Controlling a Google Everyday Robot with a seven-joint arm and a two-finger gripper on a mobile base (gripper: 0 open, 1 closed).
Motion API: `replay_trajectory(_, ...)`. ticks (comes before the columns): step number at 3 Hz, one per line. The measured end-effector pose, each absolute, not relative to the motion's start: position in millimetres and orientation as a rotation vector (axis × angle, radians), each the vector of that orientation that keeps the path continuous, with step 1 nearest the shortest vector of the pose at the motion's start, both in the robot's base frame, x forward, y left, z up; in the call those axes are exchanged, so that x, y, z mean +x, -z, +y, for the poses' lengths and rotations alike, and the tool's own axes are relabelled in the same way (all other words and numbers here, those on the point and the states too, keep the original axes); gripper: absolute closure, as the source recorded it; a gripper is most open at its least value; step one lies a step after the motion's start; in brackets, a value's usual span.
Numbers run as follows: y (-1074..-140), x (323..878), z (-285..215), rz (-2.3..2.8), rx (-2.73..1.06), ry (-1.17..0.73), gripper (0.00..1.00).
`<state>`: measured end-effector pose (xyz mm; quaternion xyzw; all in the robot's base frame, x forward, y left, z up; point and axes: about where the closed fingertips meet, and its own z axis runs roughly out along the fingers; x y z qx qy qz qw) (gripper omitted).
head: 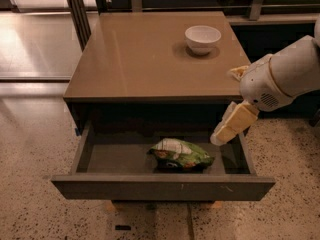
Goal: Pick green rice chip bag from top drawer and place on counter
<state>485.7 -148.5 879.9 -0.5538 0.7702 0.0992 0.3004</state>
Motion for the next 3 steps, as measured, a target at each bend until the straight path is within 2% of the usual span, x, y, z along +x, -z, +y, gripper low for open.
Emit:
replay_trajectory(1, -876, 480, -152, 2.044, -1.433, -0.267, 0.00)
replay_trajectory(3, -827, 488, -139, 2.001, -1.275, -0.408, 0.00)
